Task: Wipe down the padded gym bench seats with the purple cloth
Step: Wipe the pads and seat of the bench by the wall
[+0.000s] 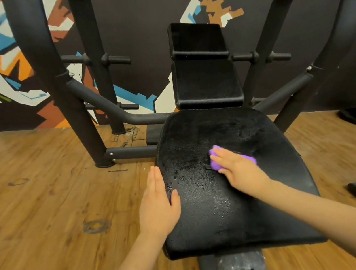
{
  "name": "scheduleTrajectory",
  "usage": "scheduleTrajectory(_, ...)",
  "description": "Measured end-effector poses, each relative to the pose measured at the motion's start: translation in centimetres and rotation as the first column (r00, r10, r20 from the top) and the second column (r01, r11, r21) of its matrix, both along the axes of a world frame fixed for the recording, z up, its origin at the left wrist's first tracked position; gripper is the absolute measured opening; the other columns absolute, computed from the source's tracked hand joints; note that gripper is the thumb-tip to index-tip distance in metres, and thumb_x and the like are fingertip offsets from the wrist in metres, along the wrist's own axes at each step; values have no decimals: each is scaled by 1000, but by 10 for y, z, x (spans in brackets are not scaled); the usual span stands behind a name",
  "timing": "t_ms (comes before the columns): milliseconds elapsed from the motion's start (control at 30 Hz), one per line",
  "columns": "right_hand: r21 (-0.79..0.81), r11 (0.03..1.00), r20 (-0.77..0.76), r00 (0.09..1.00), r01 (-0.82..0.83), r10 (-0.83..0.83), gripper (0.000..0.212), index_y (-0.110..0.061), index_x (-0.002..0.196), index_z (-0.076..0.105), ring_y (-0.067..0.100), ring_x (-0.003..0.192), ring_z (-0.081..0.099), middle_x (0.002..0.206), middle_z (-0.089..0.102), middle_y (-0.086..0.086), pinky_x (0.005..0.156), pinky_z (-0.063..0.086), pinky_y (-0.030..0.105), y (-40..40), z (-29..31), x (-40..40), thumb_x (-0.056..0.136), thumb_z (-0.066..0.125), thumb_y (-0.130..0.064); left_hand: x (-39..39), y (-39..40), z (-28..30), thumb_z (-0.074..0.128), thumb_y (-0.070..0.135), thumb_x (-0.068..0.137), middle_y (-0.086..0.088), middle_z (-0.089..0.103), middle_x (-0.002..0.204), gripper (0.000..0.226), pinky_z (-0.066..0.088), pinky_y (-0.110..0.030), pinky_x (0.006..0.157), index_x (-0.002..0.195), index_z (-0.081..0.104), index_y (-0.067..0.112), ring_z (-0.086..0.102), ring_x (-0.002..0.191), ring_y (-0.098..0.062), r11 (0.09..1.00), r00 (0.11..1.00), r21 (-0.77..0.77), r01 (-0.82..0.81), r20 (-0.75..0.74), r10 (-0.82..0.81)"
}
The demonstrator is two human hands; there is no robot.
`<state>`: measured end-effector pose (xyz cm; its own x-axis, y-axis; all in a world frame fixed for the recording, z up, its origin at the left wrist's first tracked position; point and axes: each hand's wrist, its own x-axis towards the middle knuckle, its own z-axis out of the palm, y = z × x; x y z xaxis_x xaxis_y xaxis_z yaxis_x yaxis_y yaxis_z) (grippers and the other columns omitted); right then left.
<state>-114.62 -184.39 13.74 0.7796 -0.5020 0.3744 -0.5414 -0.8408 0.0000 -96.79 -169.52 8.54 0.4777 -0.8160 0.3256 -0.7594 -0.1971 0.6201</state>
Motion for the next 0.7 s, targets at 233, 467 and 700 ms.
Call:
scheduleTrajectory(233, 63, 970, -76, 968, -233, 238, 53, -10, 147, 22, 17, 144, 14, 156, 14, 5, 104, -4, 12, 32, 5, 78, 99, 43, -14, -2, 12, -13, 48, 38, 95, 1, -7, 160, 81, 9, -19, 113, 152, -6, 14, 6, 147, -14, 999, 997, -14, 40, 59, -39)
scheduleTrajectory(467, 34, 934, -170, 919, -355, 356, 49, -5, 139, 41, 27, 139, 29, 151, 29, 12, 115, 20, 34, 33, -11, 54, 92, 52, -11, -6, 14, -15, 46, 42, 92, -3, -2, 161, 83, 15, -26, 117, 152, -3, 12, 6, 148, -15, 1000, 1000, -16, 12, 25, -12)
scheduleTrajectory(700, 95, 962, -71, 962, -256, 263, 51, -10, 147, 24, 18, 144, 13, 156, 15, 5, 112, 4, 19, 41, 7, 101, 99, 41, -14, -9, 15, -11, 52, 39, 93, -5, 4, 161, 84, 21, -30, 117, 152, 2, 8, 9, 147, -17, 999, 999, 9, -47, -10, 47)
